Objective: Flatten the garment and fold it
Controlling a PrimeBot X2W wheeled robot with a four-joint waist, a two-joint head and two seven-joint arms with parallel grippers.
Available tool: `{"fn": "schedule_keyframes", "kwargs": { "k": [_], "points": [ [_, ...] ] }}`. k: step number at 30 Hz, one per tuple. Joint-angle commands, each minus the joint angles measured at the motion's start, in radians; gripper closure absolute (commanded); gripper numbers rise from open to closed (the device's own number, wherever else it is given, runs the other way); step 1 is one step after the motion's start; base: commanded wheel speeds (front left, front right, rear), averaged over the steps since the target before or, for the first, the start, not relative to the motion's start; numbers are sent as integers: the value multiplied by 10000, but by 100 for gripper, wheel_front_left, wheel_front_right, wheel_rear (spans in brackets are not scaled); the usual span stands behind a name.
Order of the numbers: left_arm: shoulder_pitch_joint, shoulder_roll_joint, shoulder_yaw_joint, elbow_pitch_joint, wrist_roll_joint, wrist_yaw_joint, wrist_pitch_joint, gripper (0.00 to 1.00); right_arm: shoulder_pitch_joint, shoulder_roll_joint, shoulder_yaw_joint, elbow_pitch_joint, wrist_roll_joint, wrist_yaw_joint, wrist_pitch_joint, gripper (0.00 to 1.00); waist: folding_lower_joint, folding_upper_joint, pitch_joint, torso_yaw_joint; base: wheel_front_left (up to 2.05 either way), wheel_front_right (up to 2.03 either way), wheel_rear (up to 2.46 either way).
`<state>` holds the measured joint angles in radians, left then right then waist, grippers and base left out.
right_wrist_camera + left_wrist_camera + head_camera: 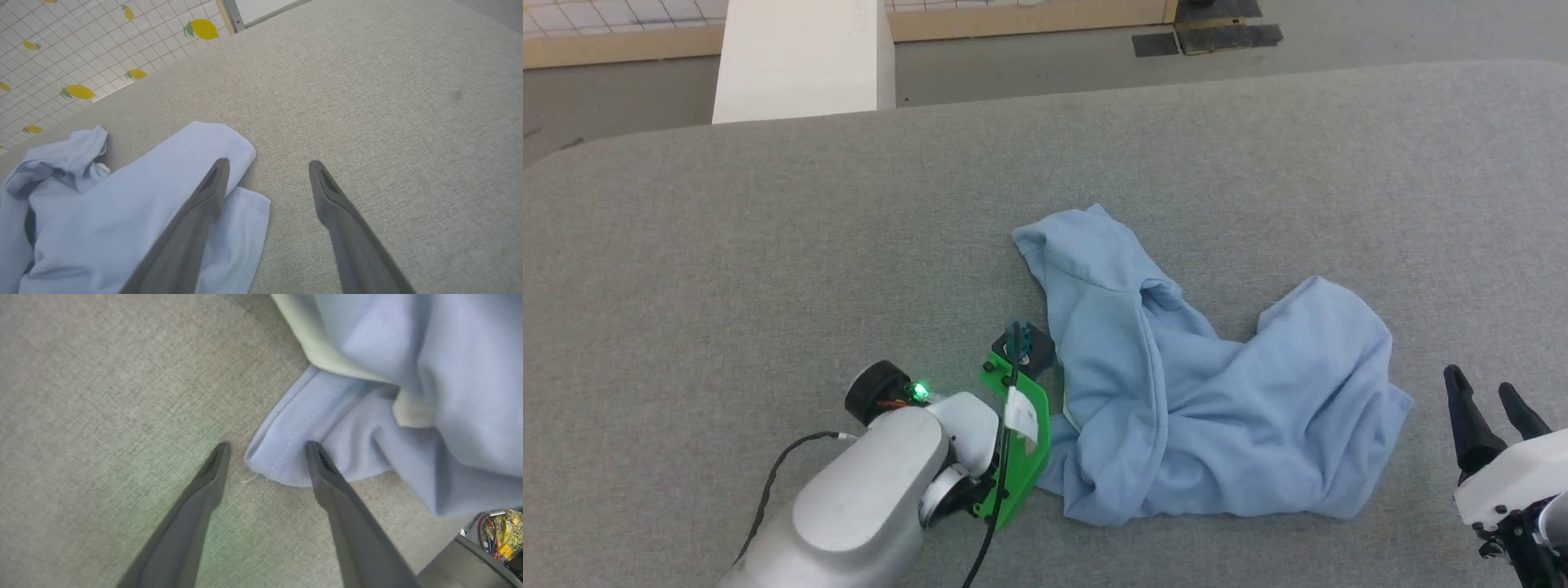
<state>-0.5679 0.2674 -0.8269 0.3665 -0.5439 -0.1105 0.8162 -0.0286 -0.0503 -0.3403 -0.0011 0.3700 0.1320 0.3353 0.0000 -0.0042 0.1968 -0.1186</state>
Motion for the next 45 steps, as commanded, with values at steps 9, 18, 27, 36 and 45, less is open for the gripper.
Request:
{"fn": "schedule_keyframes", "kwargs": {
  "k": [9,18,27,36,45],
  "points": [
    [224,-314,1192,-189,-1280,265,-1269,100,-42,1,97,164,-94,-13,-20,0,0,42,-208,576,0,0,0],
    [107,191,4277,-633,-2556,1646,-3347,100,-87,1,131,220,-291,-13,269,0,0,42,-799,1454,0,0,0],
    [2727,1227,7321,-670,-3978,3184,-4597,100,-47,1,208,310,-353,-13,412,0,0,42,-1052,1954,0,0,0],
    [4906,809,7906,-1001,-4760,3309,-4759,98,-32,1,355,399,-350,-13,448,0,0,42,-1071,2153,0,0,0],
    [4898,1105,8201,-2652,-3368,2324,-7615,0,27,1,434,467,-342,-13,478,0,0,42,-1364,2187,0,0,0]
  ]
}}
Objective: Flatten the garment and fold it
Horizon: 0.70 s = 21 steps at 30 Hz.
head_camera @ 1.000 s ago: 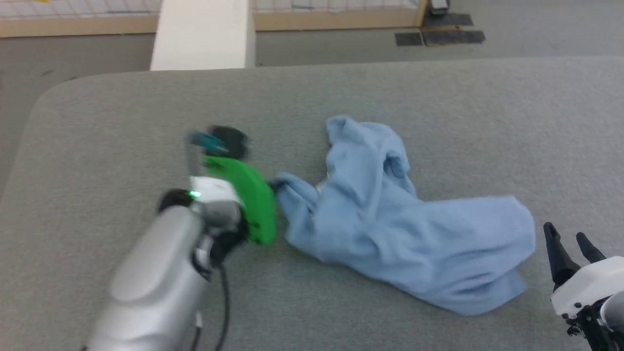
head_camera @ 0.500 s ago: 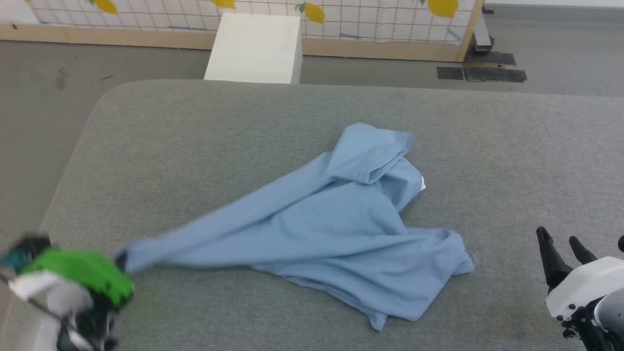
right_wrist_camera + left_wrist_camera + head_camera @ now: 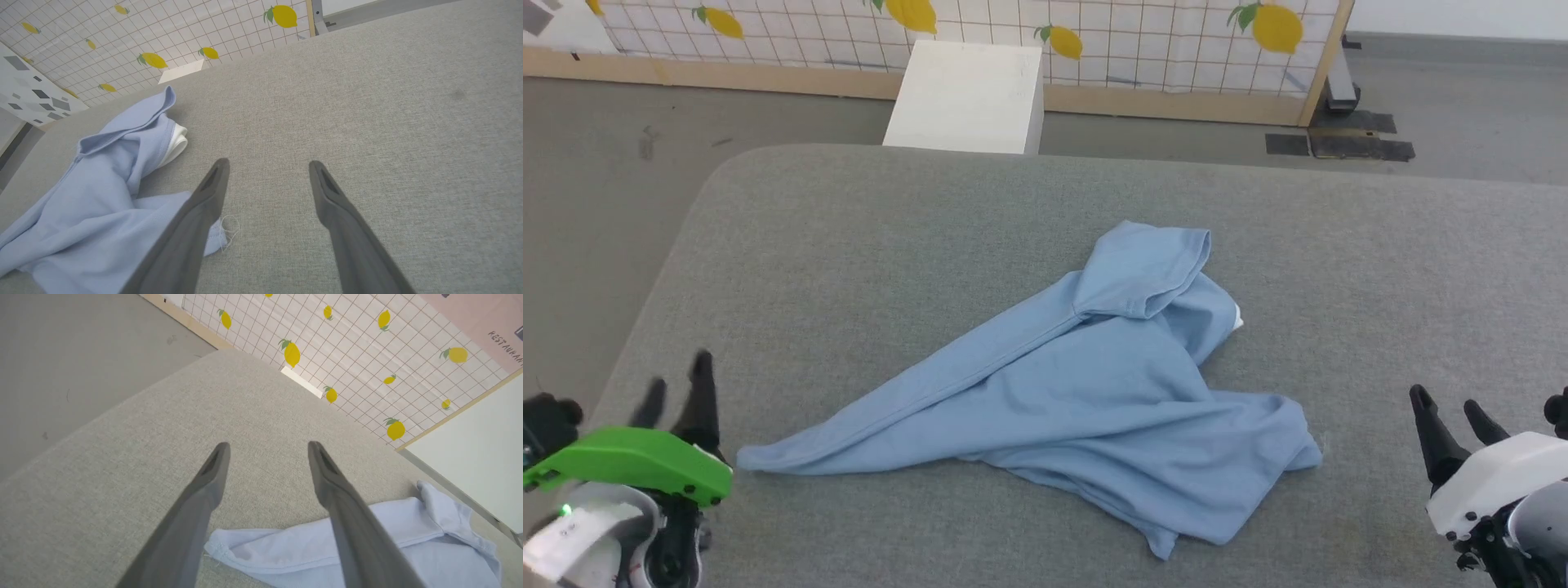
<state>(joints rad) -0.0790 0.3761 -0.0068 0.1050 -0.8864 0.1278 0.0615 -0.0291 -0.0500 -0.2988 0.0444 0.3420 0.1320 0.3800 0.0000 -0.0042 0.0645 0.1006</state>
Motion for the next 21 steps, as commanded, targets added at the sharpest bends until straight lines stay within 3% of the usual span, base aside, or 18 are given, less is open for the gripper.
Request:
{"fn": "schedule_keyframes", "kwargs": {
  "k": [1,7,12,16,20,21],
  "points": [
    [64,18,-12,-142,265,-118,-415,0,55,-3,22,19,-57,-13,35,0,0,42,-66,-6,0,0,0],
    [485,-8,-532,-150,1767,-772,-2619,0,247,-3,11,66,-16,-13,74,0,0,42,-124,-6,0,0,0],
    [643,-146,-761,31,2679,-953,-3127,0,67,-3,534,-122,-263,-13,508,0,0,42,-38,-23,0,0,0],
    [678,-217,-912,178,3032,-1051,-3182,0,-525,-3,1330,-286,-771,-13,1451,0,0,42,132,39,0,0,0],
    [514,-276,-998,267,3185,-1158,-3202,0,-1307,-3,2085,-59,-1526,-13,3216,0,0,42,364,172,0,0,0],
    [411,-300,-1009,302,3214,-1209,-3207,0,-1735,-3,2468,103,-1922,-13,4111,0,0,42,524,263,0,0,0]
  ]
}}
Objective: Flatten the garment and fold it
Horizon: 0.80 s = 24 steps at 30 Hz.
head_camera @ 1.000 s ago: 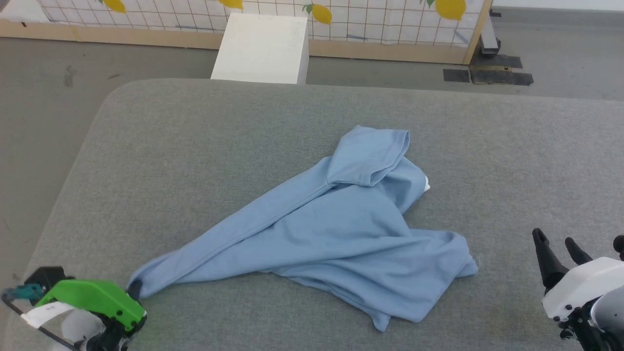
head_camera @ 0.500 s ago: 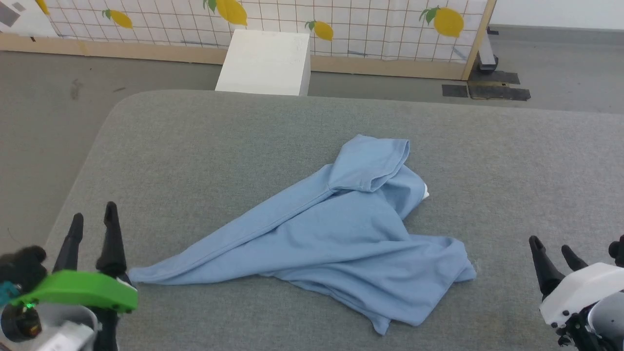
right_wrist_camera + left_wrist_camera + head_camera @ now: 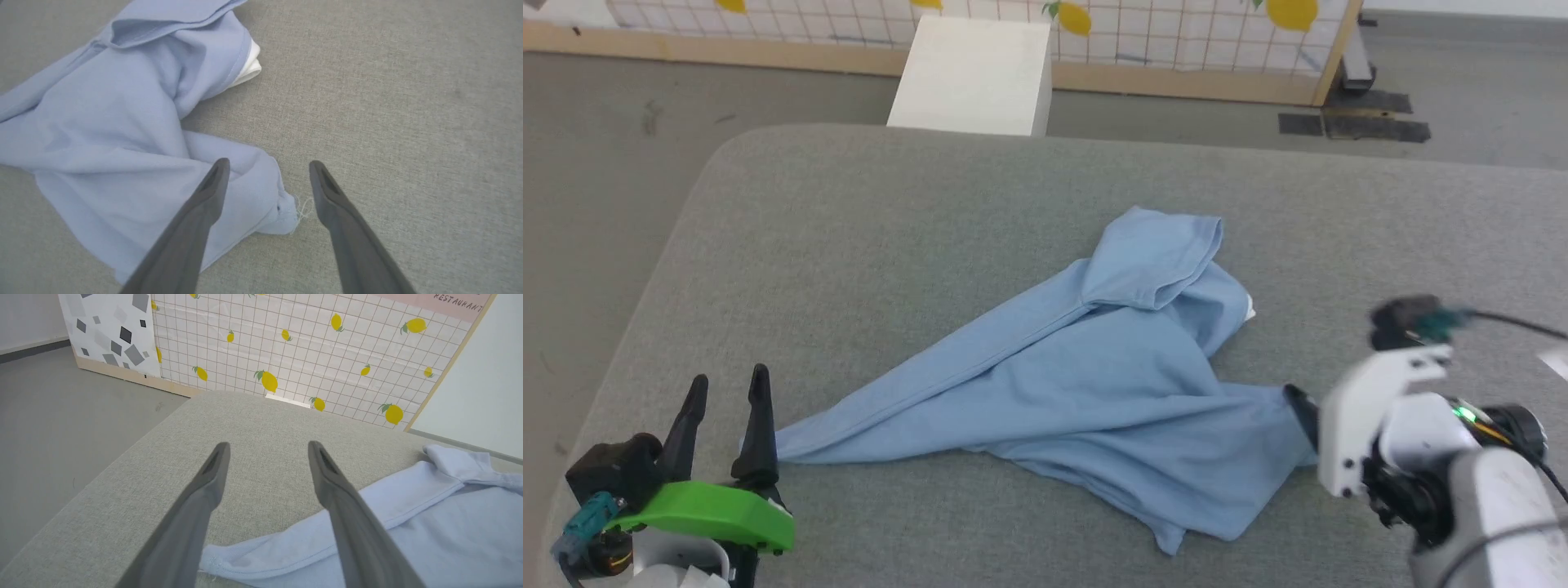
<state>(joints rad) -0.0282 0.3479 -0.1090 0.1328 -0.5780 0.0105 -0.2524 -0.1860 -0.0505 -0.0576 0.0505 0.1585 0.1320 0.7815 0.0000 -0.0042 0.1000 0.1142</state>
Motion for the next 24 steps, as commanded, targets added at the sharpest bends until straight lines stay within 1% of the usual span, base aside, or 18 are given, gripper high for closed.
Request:
{"fn": "schedule_keyframes", "kwargs": {
  "k": [1,4,7,11,13,14,15,16,20,24],
  "points": [
    [-175,-65,39,19,97,-78,-72,0,-372,3,233,157,-362,-13,579,0,0,42,268,193,0,0,0],
    [-342,-139,51,56,63,-198,-78,0,-721,3,680,533,-992,-13,1642,0,0,42,474,375,0,0,0],
    [-488,-208,90,103,80,-284,-84,0,-768,3,1143,900,-1294,-13,2516,0,0,42,661,538,0,0,0],
    [-521,-277,144,199,84,-383,-88,0,-529,3,1658,1250,-1302,-13,3224,0,0,42,740,625,0,0,0],
    [-513,-305,186,240,93,-415,-89,0,-408,3,1761,1344,-1155,-13,3477,0,0,42,737,621,0,0,0],
    [-507,-317,204,256,97,-425,-90,0,-387,3,1770,1349,-1132,-13,3537,2,0,42,736,608,0,0,0],
    [-517,-338,228,252,116,-436,-90,0,-397,-11,1750,1337,-1089,-13,3559,80,0,42,741,596,0,0,0],
    [-529,-361,245,251,133,-449,-90,0,-451,-65,1716,1313,-1019,-13,3547,100,0,42,744,579,0,0,0],
    [-585,-408,280,271,182,-474,-91,0,-926,-277,1113,1050,-805,-13,3181,100,0,42,708,475,0,0,0],
    [-672,-433,250,277,216,-509,-92,0,-1669,-693,8,738,-1018,-13,2605,100,0,42,669,415,0,0,0]
  ]
}}
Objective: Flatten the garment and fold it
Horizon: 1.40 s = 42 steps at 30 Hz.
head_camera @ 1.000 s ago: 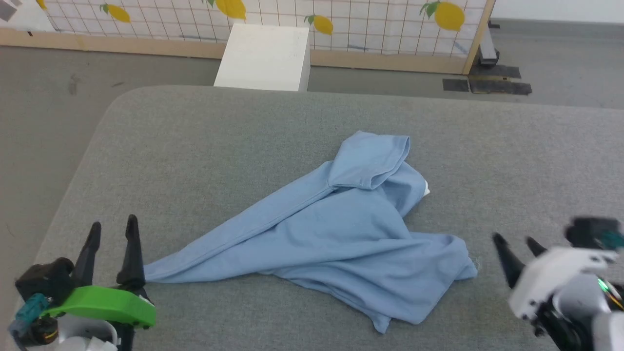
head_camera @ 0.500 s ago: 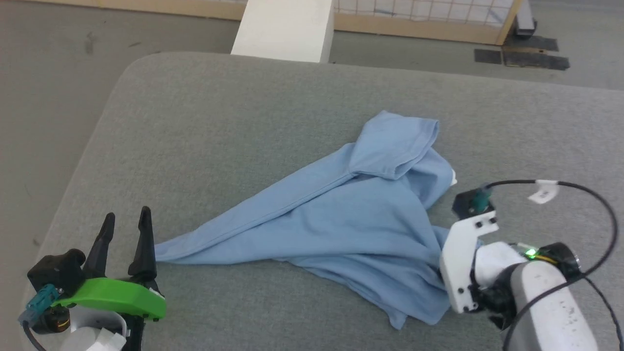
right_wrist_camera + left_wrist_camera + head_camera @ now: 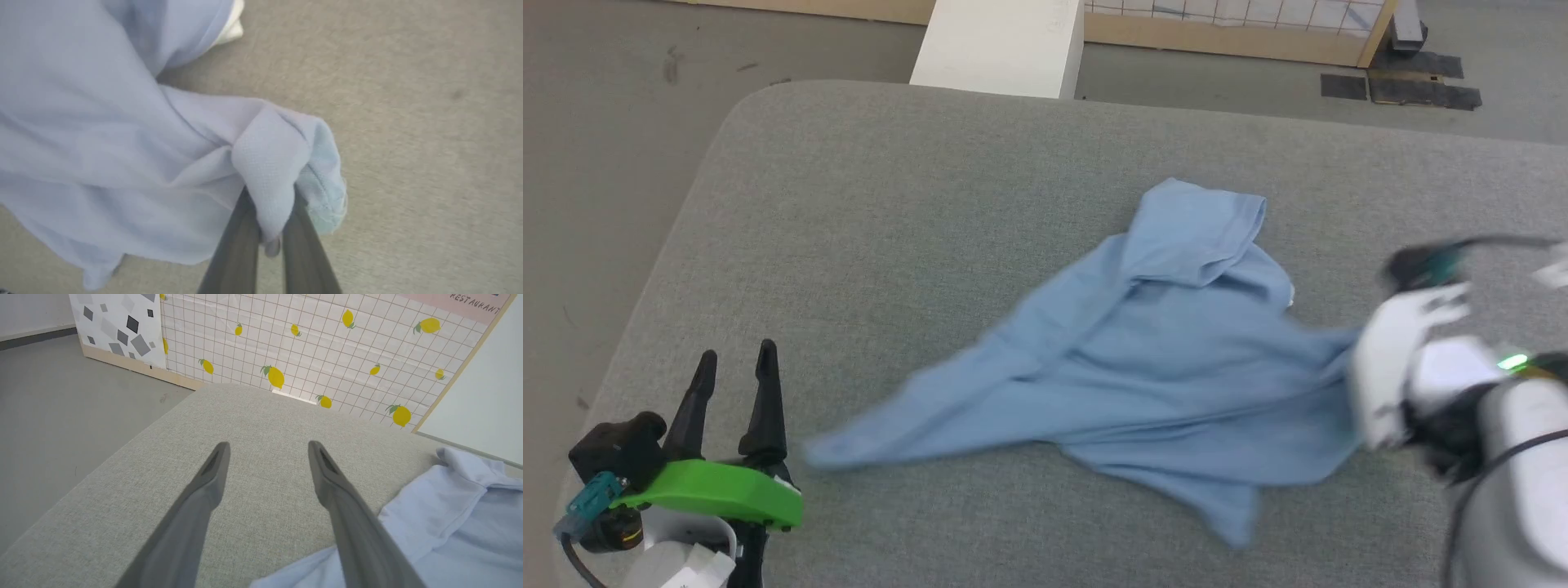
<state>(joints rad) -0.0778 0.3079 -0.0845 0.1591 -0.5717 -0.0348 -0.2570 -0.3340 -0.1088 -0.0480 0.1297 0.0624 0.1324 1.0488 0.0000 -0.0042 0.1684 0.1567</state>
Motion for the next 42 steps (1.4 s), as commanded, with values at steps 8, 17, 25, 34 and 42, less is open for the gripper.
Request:
{"fn": "schedule_keyframes", "kwargs": {
  "k": [8,17,25,34,42],
  "points": [
    [-303,-23,-105,39,147,-128,-30,0,-465,-731,-2765,-152,-1091,-17,-447,100,0,42,44,73,0,0,0],
    [-151,42,-196,104,83,-91,145,0,196,147,-3896,213,-1182,-17,-1218,0,0,42,-206,-144,0,0,0],
    [-12,11,-393,-9,136,47,342,0,133,487,-3878,-694,255,-17,-4816,0,0,42,-865,-440,0,0,0],
    [464,-162,-665,-81,163,210,445,0,2156,580,-3259,-1394,1670,-17,-8091,0,0,42,-1458,-747,0,0,0],
    [472,-352,-993,-105,100,143,592,0,3289,584,-2963,-1038,2481,-17,-9054,0,0,42,-1584,-1016,0,0,0]
  ]
}}
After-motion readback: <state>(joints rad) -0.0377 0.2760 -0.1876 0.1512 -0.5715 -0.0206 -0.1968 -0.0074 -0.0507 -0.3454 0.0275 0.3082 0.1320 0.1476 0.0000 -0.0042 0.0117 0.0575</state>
